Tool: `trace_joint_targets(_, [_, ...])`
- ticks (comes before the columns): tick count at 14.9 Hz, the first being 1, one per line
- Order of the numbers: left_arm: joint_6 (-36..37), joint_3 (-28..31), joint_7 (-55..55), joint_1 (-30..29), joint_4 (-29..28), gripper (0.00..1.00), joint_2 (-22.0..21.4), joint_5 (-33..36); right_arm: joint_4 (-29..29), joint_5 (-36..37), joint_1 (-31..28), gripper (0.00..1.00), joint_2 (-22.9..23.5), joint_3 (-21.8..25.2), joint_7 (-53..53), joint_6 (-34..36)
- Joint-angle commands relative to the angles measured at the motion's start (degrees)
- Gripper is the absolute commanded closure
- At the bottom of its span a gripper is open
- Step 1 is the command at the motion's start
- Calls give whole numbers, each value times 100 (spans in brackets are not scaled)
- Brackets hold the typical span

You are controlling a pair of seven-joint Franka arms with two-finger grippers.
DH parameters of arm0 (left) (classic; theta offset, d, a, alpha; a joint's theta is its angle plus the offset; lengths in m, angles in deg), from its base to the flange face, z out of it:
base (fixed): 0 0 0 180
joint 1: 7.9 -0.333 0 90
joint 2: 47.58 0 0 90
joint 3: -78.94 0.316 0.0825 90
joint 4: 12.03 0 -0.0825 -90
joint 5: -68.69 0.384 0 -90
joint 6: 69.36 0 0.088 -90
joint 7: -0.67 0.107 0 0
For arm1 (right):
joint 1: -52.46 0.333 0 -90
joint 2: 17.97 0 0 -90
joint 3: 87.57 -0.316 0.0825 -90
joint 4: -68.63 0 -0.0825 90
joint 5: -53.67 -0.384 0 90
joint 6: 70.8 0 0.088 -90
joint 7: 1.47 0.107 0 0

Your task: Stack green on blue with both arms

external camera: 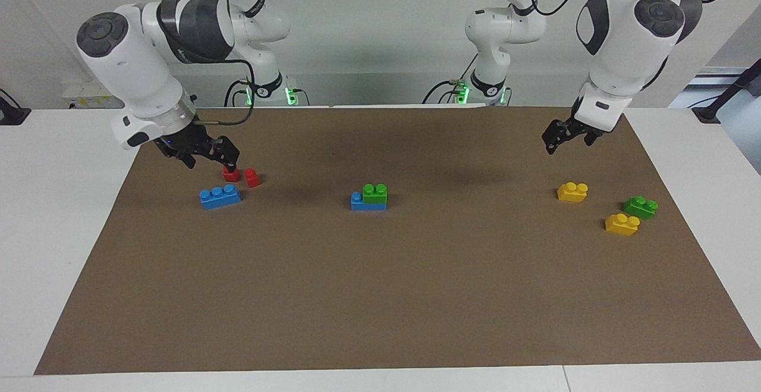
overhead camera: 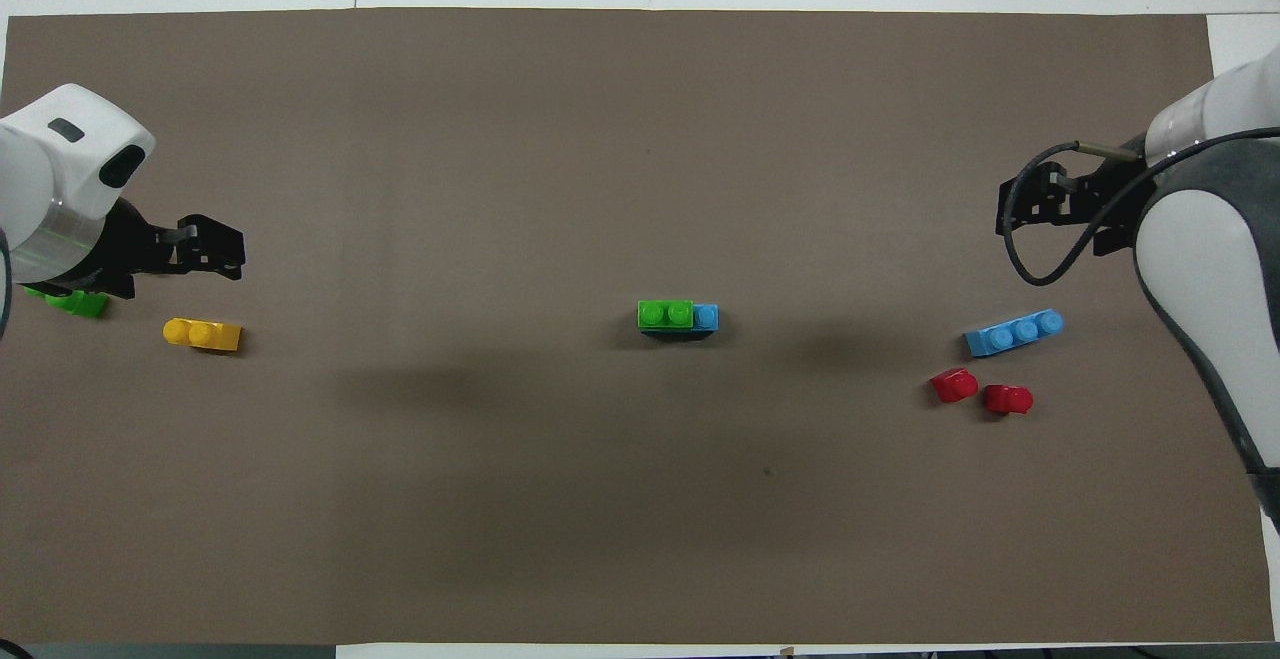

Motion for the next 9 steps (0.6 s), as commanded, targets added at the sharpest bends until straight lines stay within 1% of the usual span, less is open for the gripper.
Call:
trace_joint_targets(1, [367,-93,459,-229,-55,0,-305,-104,12,98,-140,0,-233,-43,-318,201])
trace_joint_targets(3, [446,-181,627,-414,-64,0,-393,-104,4,106,-140,0,-278,-43,-318,236])
trace_joint_targets(4, [455,-190,627,-406,-55,0,-438,-104,4,106,-140,0,-287,-43,-318,263])
trace_joint_targets(8, [587,-216,610,-406,102,0,-386,-147,12,106,-201,0,-348,-34,-327,307])
trace_joint_targets(9, [613,-199,610,-415,190,0,-359,-330,12,106,-236,0,-357,-34,-371,316])
